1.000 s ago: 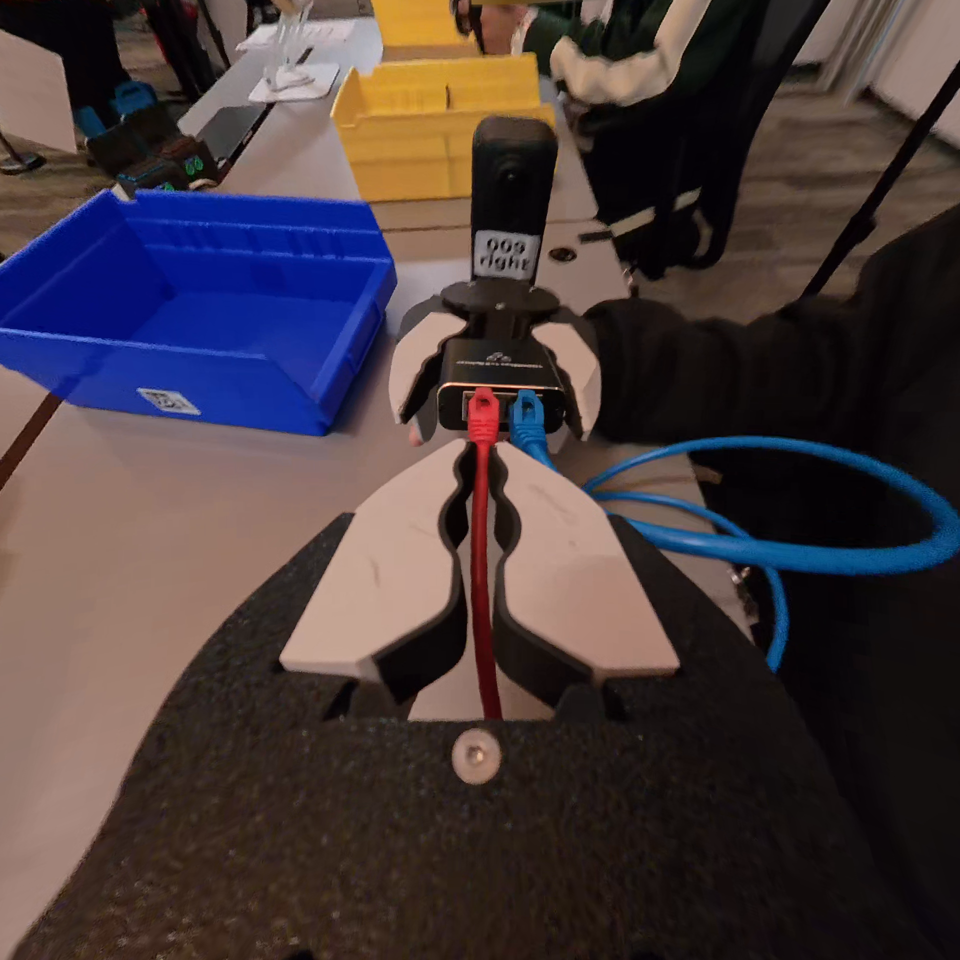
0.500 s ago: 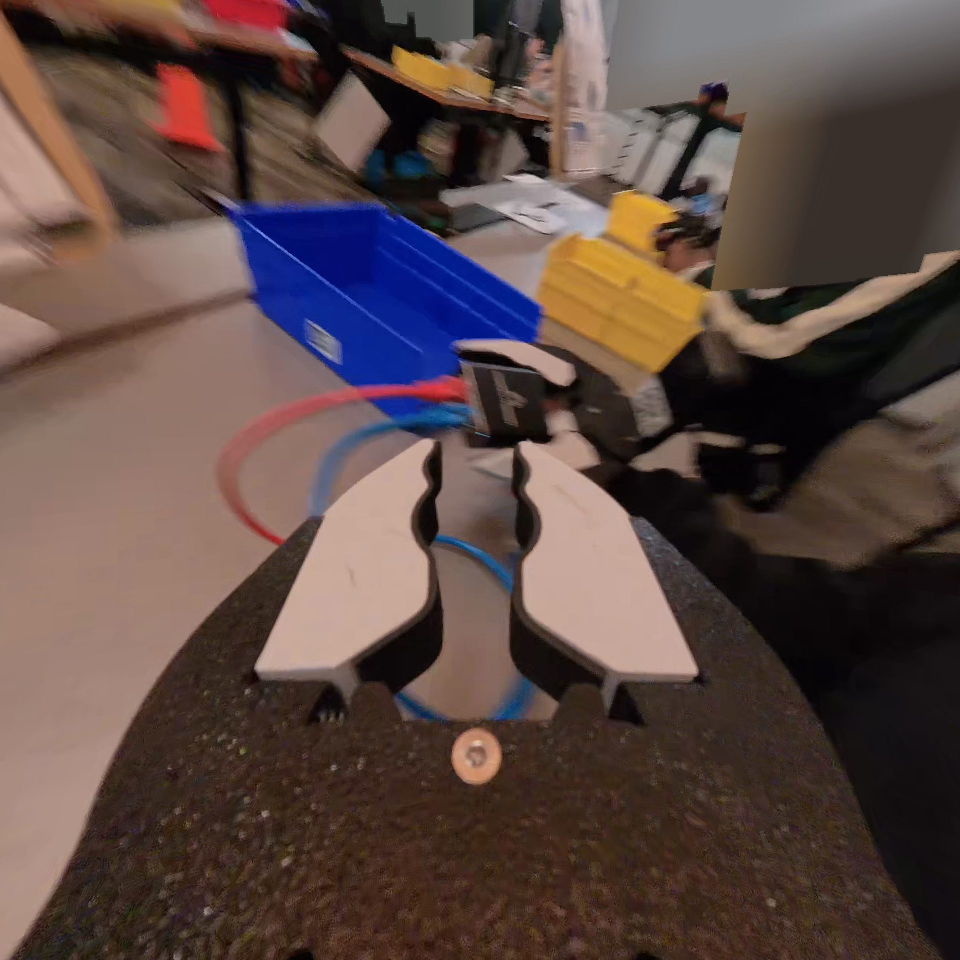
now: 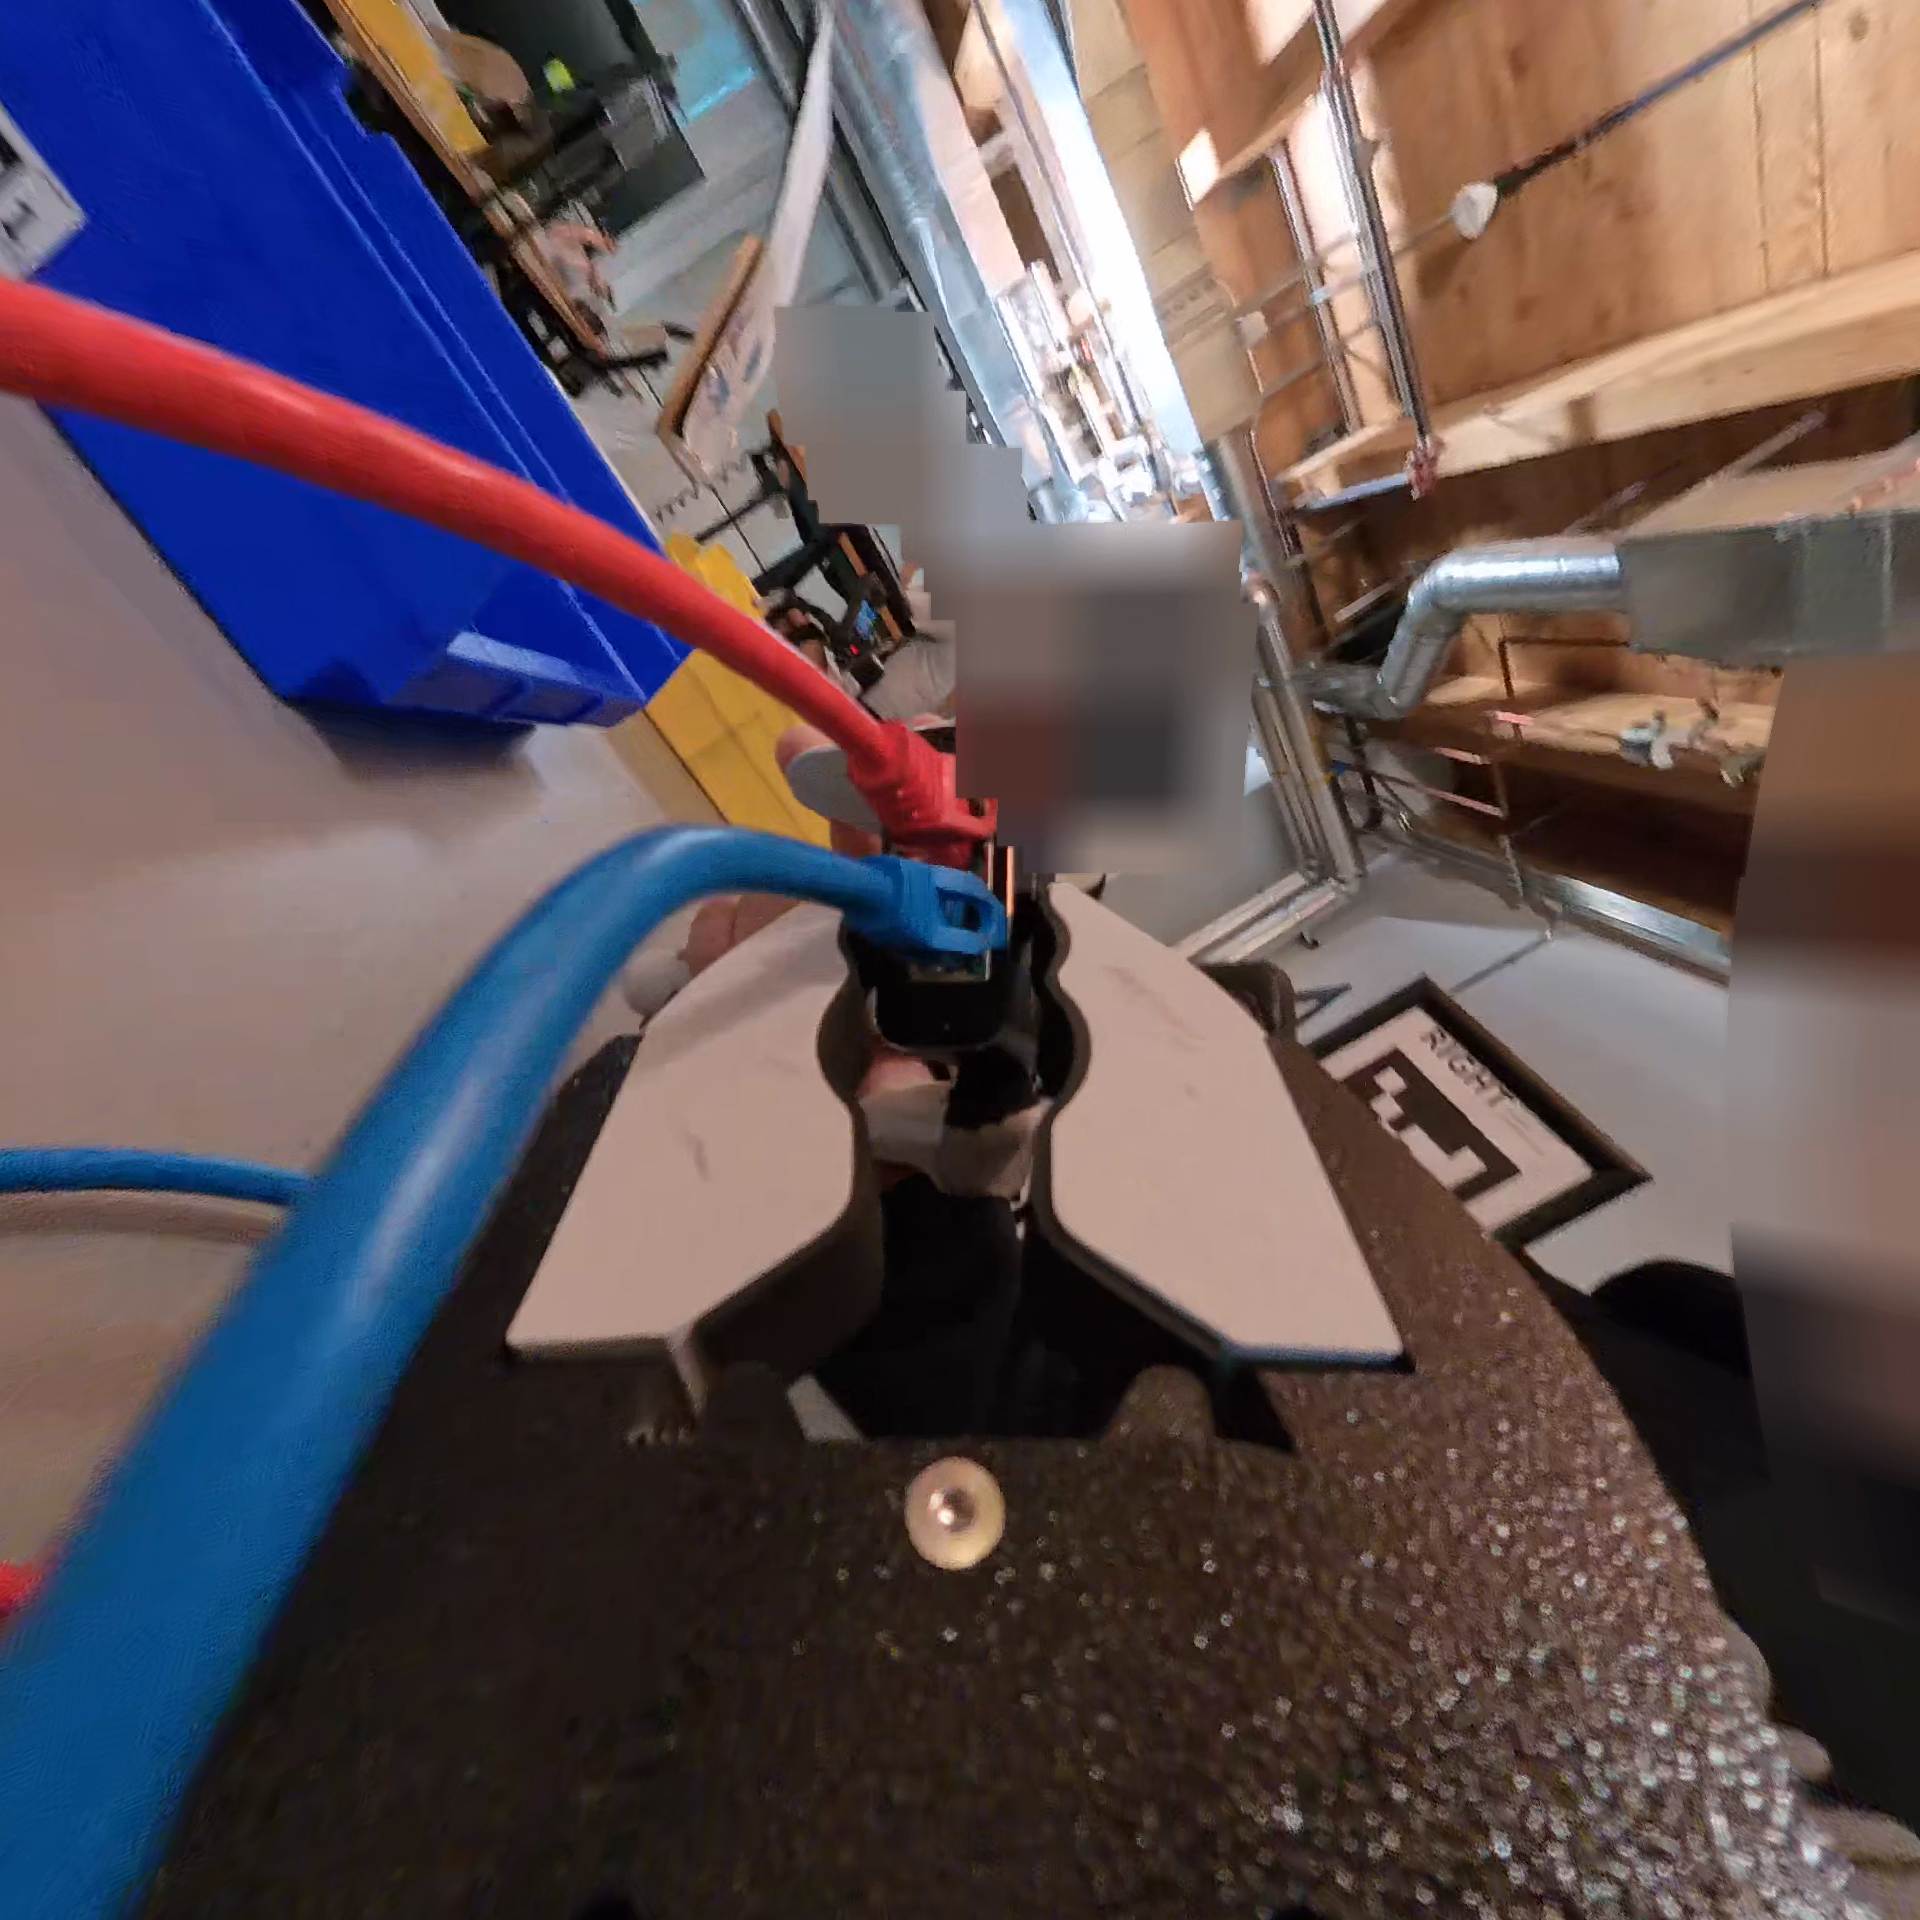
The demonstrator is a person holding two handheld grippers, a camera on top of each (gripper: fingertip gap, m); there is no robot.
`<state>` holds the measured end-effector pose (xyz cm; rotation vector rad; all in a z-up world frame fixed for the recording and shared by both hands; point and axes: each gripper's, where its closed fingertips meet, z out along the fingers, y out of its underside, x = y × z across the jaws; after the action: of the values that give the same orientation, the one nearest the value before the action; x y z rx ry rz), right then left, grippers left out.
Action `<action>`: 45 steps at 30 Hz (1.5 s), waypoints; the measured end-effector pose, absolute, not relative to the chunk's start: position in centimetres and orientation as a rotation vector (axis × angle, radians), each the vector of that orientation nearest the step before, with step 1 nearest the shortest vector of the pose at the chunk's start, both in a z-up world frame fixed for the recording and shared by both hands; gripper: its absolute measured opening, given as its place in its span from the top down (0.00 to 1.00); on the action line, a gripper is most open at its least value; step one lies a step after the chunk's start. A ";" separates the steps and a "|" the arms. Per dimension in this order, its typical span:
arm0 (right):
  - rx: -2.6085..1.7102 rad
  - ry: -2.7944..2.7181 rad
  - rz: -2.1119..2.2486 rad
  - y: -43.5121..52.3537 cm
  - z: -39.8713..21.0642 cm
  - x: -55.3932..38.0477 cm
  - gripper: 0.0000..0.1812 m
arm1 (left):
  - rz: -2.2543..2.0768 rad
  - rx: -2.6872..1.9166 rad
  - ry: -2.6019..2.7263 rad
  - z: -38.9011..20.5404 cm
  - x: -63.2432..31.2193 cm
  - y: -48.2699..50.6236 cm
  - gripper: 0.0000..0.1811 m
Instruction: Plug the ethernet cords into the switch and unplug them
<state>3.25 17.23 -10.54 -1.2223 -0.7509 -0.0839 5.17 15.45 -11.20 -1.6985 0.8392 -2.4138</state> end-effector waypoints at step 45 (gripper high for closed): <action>-1.502 -0.931 -0.877 20.4 -13.9 5.3 0.63 | -0.853 -1.822 1.348 -15.7 6.2 19.6 0.65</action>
<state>5.27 20.36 -13.87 -1.5015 -0.9312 -0.8773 6.15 19.57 -15.67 -1.8220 1.3483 -0.8530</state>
